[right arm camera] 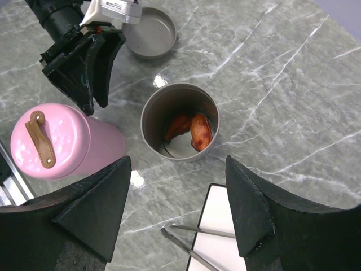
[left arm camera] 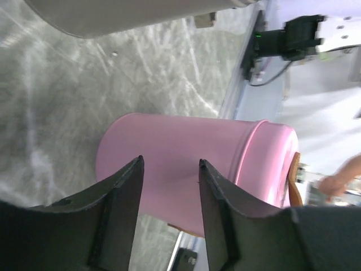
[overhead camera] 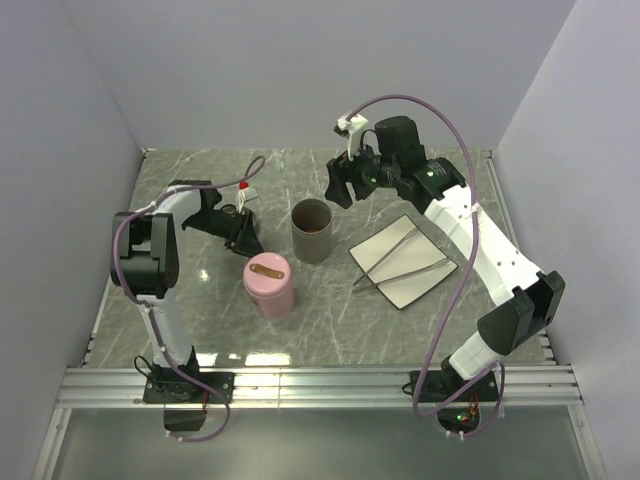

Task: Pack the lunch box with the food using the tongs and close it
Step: Move the packing box to the center of the board.

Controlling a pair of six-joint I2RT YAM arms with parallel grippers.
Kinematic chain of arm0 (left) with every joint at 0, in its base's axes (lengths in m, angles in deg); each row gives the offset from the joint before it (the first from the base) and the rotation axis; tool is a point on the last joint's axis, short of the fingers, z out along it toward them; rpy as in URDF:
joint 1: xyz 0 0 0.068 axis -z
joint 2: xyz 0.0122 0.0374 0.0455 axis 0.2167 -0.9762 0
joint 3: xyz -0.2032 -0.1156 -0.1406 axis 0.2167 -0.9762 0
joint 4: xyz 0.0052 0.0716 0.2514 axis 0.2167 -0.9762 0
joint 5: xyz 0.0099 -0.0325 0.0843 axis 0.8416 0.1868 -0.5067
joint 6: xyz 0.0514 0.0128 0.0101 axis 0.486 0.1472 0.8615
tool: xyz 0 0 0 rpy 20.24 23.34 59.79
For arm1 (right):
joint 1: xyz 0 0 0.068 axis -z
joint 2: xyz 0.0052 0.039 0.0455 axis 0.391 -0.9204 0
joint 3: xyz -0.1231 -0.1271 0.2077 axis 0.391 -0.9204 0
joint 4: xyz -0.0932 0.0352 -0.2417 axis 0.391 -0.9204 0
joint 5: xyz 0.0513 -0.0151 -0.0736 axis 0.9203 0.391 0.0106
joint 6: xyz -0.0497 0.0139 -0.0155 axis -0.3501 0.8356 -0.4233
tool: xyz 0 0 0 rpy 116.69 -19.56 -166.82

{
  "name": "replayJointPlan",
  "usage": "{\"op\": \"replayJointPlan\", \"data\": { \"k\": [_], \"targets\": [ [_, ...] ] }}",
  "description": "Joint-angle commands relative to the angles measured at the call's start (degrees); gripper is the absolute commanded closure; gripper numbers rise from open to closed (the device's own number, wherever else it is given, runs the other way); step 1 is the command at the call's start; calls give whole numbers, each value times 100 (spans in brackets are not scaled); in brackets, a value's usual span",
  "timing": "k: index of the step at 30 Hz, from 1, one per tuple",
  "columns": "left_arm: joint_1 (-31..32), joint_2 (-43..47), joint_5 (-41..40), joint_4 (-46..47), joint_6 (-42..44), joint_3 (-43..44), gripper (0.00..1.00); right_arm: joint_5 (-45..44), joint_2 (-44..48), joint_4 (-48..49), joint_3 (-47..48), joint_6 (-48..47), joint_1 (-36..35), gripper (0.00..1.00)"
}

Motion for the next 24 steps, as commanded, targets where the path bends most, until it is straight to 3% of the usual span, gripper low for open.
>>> {"op": "replayJointPlan", "data": {
  "k": [1, 5, 9, 11, 14, 19, 24],
  "targets": [
    [42, 534, -442, 545, -360, -23, 50, 21, 322, 97, -35, 52, 33, 25],
    [-19, 1200, -1391, 1520, -1133, 152, 41, -5, 384, 62, -17, 8, 42, 25],
    [-230, 1440, -2391, 2014, -1145, 854, 28, -40, 480, 1, -17, -54, 60, 24],
    [-362, 1388, -2849, 1788, -664, 1301, 20, -32, 559, -17, -61, -89, 77, 22],
    [-345, 1229, -3334, 1251, 126, 1619, 18, 38, 709, -61, -201, -98, 156, 16],
    [-135, 1325, -4177, 1232, 955, 1191, 18, 231, 1025, -140, -535, -203, 402, 4],
    [95, 1299, -4540, 1022, 1922, 821, 20, 399, 1297, -325, -746, -282, 718, 3]
  ]
}}
